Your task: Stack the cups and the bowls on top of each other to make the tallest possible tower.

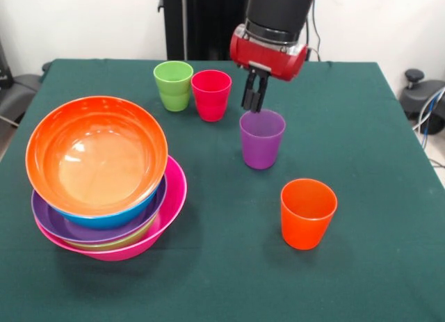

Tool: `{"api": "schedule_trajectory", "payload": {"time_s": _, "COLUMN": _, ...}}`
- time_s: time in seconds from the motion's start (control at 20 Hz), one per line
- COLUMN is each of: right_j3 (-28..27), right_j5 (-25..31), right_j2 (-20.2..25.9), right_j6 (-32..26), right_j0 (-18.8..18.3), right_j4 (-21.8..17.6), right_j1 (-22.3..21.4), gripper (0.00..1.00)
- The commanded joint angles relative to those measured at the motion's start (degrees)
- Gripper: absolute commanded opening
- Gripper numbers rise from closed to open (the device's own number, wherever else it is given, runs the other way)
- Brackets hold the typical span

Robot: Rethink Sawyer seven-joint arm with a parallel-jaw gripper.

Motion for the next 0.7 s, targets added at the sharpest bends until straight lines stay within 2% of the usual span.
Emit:
{"api": "schedule_trajectory", "payload": {"time_s": 0.05, "right_j3": 0.5, "right_j5": 8.3, "right_j2": 8.4, "right_j6": 0.9, "right_j0": -1.8, "right_j4": 2.2, "right_j1": -2.0, "gripper": 0.00}}
{"api": "schedule_trajectory", "payload": {"time_s": 0.25, "right_j3": 0.8, "right_j5": 7.4, "right_j2": 8.4, "right_j6": 1.2, "right_j0": -2.2, "right_j4": 2.1, "right_j1": -1.9, "gripper": 0.00}}
{"api": "schedule_trajectory", "payload": {"time_s": 0.7, "right_j3": 2.3, "right_j5": 0.7, "right_j2": 7.6, "right_j6": 2.5, "right_j0": -2.1, "right_j4": -0.2, "right_j1": 0.4, "gripper": 0.00}}
